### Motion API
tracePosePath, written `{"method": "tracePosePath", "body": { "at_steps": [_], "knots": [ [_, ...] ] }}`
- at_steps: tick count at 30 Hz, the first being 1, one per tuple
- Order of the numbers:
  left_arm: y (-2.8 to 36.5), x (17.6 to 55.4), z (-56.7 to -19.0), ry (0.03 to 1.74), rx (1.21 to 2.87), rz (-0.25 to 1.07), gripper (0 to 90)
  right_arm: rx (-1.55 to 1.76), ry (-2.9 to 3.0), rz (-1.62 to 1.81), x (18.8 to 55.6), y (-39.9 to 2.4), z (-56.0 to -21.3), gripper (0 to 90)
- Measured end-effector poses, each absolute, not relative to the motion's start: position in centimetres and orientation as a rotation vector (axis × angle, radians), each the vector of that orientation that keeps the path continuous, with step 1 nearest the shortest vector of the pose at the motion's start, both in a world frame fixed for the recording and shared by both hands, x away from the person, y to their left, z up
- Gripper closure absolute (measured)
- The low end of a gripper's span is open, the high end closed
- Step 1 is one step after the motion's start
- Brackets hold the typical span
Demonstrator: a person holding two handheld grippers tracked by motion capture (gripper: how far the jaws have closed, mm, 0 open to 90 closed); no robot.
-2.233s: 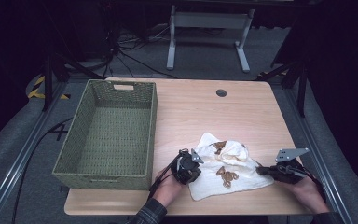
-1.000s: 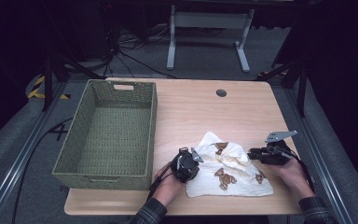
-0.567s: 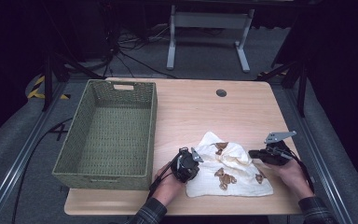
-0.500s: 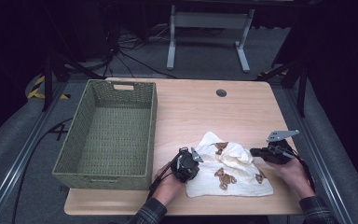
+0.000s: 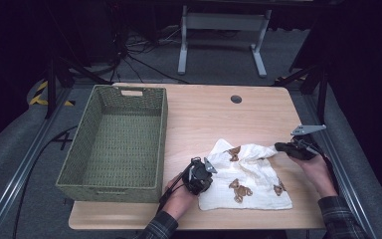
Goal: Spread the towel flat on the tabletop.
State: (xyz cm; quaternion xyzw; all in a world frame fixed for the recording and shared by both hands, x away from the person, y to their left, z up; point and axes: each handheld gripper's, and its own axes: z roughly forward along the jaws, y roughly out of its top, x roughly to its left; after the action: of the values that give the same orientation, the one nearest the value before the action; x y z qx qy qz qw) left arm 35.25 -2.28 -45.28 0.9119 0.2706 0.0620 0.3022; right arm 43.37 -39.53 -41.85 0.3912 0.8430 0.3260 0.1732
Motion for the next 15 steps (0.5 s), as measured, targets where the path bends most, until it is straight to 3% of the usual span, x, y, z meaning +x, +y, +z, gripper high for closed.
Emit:
{"method": "tracePosePath", "body": {
  "at_steps": [6, 12, 15],
  "knots": [
    [-2.3, 35.2, -45.3, 0.718, 2.418, 0.165, 89.5, 1.159, 2.369, 0.878, 44.8, -40.4, -42.5, 87.6],
    [-2.2, 35.6, -44.6, 0.730, 2.358, 0.124, 89.4, 1.131, 2.333, 0.980, 44.0, -40.6, -41.6, 74.8],
    [-2.7, 36.1, -43.7, 0.736, 2.321, 0.134, 89.4, 1.112, 2.322, 1.016, 43.1, -40.7, -40.9, 74.0]
  ]
}}
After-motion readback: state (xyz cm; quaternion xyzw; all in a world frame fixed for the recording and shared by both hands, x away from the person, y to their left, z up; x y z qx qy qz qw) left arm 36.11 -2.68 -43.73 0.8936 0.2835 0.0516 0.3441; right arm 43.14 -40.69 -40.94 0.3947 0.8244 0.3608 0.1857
